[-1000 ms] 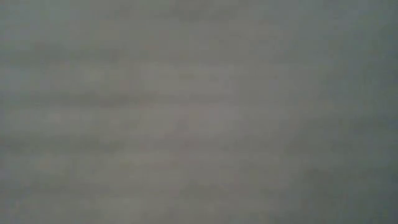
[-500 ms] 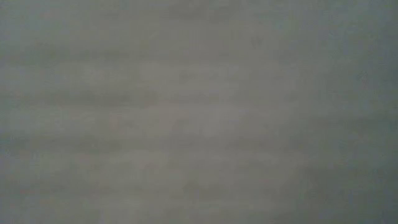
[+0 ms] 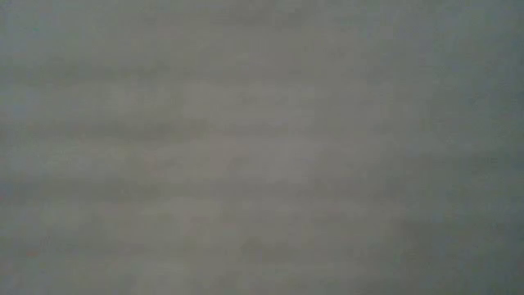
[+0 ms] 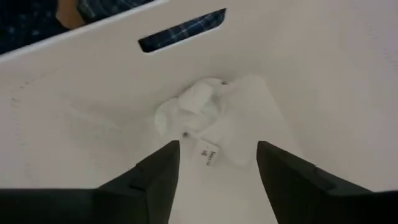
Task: Sort clothes
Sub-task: Put the blue pajamas into the top laundry bin
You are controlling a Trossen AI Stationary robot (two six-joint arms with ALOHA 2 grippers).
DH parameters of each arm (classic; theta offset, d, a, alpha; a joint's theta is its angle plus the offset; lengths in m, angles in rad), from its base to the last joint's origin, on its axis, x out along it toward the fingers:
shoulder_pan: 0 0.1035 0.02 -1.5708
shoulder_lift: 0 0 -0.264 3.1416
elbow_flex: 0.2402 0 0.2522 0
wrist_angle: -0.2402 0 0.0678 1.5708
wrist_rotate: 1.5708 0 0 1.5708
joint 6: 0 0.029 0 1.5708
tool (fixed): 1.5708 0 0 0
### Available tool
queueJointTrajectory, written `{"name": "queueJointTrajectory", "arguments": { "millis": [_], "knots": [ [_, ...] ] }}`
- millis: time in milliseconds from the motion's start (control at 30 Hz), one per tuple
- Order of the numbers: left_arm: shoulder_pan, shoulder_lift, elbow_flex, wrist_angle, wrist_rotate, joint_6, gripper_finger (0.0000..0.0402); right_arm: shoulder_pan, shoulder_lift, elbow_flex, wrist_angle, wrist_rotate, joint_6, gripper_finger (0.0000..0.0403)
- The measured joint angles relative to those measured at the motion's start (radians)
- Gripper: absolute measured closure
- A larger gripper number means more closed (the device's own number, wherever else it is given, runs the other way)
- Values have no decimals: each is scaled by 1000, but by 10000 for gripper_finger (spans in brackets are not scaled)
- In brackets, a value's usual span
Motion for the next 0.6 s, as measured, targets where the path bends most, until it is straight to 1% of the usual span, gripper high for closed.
{"name": "queueJointTrajectory", "arguments": {
  "millis": [133, 200, 267, 367, 467, 533, 600],
  "knots": [
    [-31, -3, 0, 19, -133, 13, 192, -1, 68, 0, -4, -9, 0, 164],
    [-48, -3, 0, 36, -184, 22, 194, -2, 104, 0, -10, -35, 0, 164],
    [-70, -7, 0, 61, -208, 22, 197, -2, 142, 0, -42, -72, 12, 164],
    [-102, -24, 0, 105, -236, 22, 197, -2, 194, 0, -134, -127, 79, 164],
    [-143, -51, 0, 139, -307, 20, 198, 5, 239, 0, -229, -207, 170, 164],
    [-167, -74, 0, 169, -347, 21, 198, 17, 265, 0, -258, -258, 217, 164],
    [-190, -93, 0, 179, -364, 20, 198, 39, 289, 0, -251, -297, 245, 164]
  ]
}}
